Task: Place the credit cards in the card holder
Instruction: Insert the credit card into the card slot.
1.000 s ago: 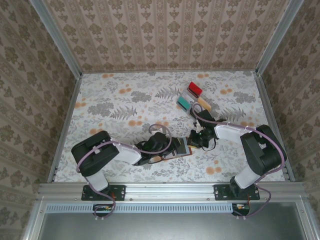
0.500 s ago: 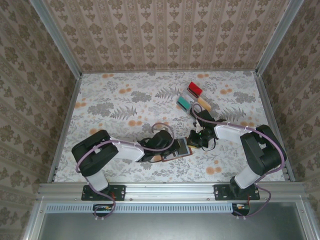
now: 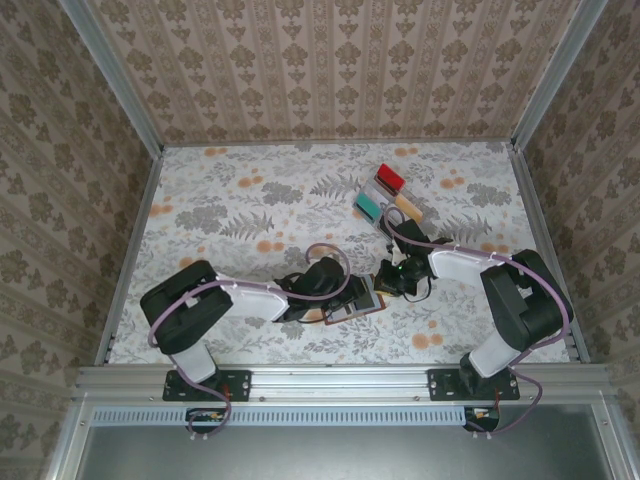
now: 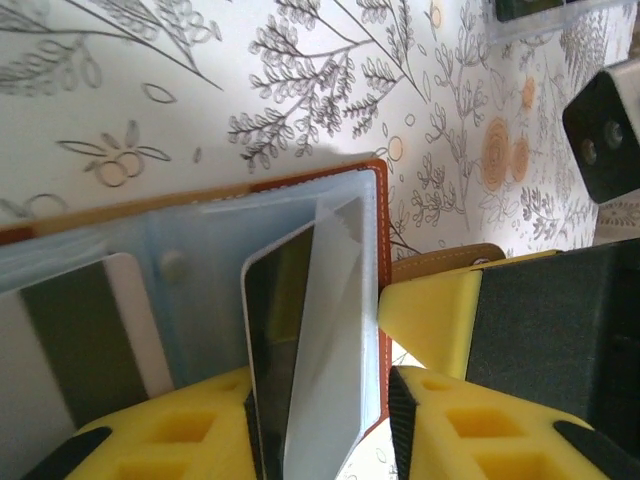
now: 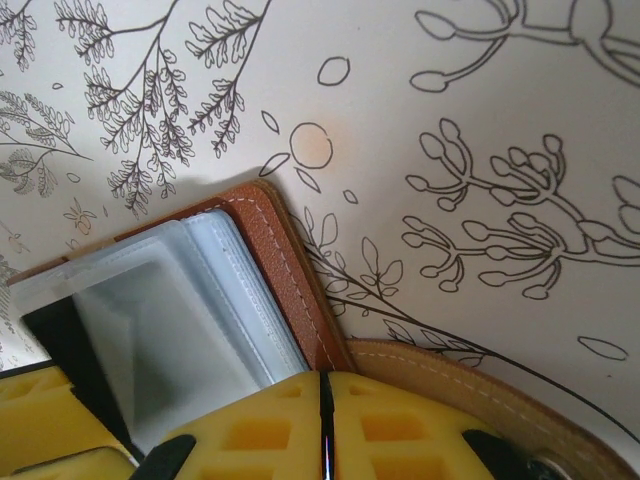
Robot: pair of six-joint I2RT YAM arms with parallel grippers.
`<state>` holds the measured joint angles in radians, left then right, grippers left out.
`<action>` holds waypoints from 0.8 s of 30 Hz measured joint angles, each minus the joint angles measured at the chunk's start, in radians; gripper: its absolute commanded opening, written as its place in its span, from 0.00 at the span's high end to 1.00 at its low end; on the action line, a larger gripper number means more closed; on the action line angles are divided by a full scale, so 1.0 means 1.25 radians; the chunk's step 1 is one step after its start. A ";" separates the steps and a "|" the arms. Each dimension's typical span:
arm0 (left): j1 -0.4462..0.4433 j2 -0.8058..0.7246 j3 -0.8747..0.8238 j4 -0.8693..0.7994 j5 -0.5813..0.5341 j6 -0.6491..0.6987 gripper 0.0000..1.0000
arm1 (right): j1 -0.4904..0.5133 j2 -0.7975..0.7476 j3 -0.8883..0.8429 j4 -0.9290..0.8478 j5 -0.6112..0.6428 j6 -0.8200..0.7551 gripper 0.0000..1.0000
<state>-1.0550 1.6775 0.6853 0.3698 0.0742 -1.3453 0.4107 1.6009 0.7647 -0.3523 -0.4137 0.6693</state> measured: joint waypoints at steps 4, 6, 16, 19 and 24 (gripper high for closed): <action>0.000 -0.050 0.000 -0.091 -0.020 0.021 0.48 | 0.001 -0.002 0.000 -0.001 0.004 0.004 0.90; 0.000 -0.076 0.000 -0.131 -0.031 0.035 0.44 | 0.001 -0.002 0.000 -0.001 0.005 0.006 0.90; 0.002 -0.191 -0.003 -0.280 -0.087 0.074 0.34 | 0.001 -0.002 0.000 -0.002 0.005 0.006 0.90; 0.013 -0.227 -0.018 -0.301 -0.096 0.074 0.34 | 0.001 -0.002 0.001 -0.002 0.006 0.007 0.90; 0.044 -0.232 -0.049 -0.313 -0.092 0.073 0.33 | 0.004 -0.002 0.002 -0.003 0.009 0.009 0.90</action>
<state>-1.0004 1.3880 0.6247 -0.0216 -0.0414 -1.2537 0.4152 1.5982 0.7670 -0.3565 -0.4023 0.6804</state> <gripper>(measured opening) 0.669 0.103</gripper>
